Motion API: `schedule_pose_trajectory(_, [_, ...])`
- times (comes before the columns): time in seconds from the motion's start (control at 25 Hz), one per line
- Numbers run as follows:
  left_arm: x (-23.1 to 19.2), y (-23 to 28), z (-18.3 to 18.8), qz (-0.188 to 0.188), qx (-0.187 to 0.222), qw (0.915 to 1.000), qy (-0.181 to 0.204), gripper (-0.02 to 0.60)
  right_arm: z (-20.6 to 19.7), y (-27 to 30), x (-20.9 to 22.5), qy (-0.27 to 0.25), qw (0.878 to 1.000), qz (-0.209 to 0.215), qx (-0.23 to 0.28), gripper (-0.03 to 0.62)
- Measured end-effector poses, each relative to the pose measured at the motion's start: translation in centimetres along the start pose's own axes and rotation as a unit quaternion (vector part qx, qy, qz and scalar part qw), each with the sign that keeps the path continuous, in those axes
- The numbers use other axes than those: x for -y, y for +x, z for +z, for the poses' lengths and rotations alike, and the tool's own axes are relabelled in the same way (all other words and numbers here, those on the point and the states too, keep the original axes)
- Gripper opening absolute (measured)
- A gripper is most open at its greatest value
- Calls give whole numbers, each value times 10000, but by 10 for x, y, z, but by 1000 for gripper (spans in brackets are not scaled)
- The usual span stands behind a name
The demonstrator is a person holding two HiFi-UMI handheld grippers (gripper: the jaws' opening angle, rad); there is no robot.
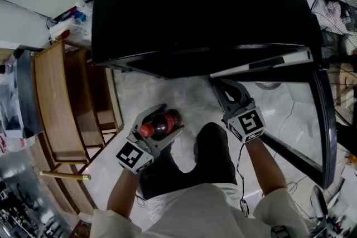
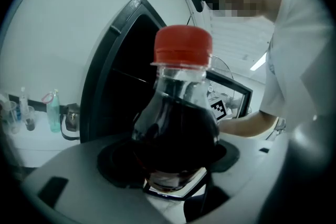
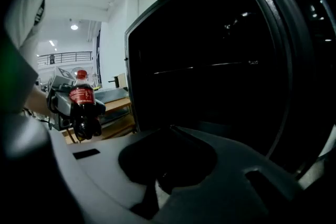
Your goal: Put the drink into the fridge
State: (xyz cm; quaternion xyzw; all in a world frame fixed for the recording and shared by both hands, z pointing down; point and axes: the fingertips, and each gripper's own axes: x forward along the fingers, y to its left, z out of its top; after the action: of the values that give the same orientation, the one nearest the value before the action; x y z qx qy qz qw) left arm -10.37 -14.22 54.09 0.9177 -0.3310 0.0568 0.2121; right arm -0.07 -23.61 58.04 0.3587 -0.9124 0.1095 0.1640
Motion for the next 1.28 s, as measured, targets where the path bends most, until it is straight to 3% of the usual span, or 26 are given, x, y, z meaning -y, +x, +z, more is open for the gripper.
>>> schedule_pose_trajectory(0.16, [-19, 20, -37, -367, 3, 9993, 25, 302, -19, 34, 8, -167, 9996, 91, 191, -2])
schedule_pose_trajectory(0.4, [-46, 52, -93, -894, -80, 9952, 397, 302, -71, 87, 22, -469, 9979, 297, 338, -2])
schedule_pose_trajectory(0.56, [-56, 59, -133, -1155, -63, 9927, 351, 302, -94, 110, 23, -520, 9960, 439, 578, -2])
schedule_pose_trajectory(0.76, [-85, 83, -170, -1123, -51, 9930, 372, 302, -125, 132, 45, -739, 9925, 394, 892, -2])
schedule_pose_trajectory(1.0, [-94, 85, -185, -945, -79, 9935, 634, 302, -149, 130, 53, -856, 9905, 289, 1036, -2])
schedule_pose_trajectory(1.28, [-91, 87, -184, -1005, -53, 9942, 376, 302, -156, 116, 40, -497, 9935, 178, 1005, -2])
